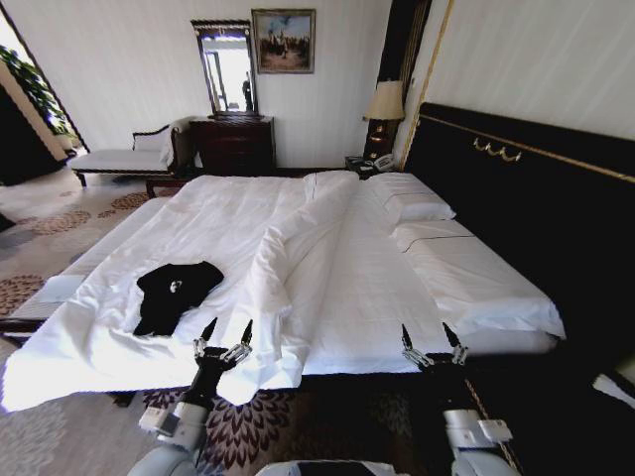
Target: Fold the clothes on the bed.
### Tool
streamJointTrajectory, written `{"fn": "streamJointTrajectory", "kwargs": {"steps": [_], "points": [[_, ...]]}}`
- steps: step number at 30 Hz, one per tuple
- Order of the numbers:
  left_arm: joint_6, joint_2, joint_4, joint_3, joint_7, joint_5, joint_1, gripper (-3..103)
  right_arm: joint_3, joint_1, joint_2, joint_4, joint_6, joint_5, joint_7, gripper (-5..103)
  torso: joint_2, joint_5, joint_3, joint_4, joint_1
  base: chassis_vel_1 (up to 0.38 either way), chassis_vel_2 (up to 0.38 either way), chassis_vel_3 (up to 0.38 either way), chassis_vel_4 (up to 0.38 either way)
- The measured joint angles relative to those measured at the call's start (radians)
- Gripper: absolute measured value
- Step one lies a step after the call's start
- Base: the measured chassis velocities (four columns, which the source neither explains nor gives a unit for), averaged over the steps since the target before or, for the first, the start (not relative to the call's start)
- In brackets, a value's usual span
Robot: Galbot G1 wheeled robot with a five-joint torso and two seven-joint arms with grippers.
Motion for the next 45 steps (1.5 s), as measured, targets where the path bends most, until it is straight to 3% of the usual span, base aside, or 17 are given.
{"fn": "streamJointTrajectory", "kwargs": {"steps": [21,38,45], "points": [[-0.002,0.006,0.011,-0.003,-0.002,-0.005,-0.008,100,0.0,-0.002,0.017,-0.015,0.012,-0.019,-0.002,100,0.0,0.0,0.0,-0.0001,0.0,-0.03,0.223,0.022,-0.226],[-0.015,0.027,0.014,-0.015,-0.002,-0.019,0.0,100,0.008,-0.033,0.059,-0.006,0.069,-0.043,-0.057,100,0.0,0.0003,0.0,-0.0001,0.0,0.034,0.128,-0.036,-0.123],[-0.016,0.041,0.022,-0.017,-0.012,0.017,-0.019,100,0.011,-0.058,0.122,-0.006,0.134,-0.052,-0.054,100,0.0,0.0001,0.0,-0.0002,0.0,0.0,0.0,0.0,0.0]]}}
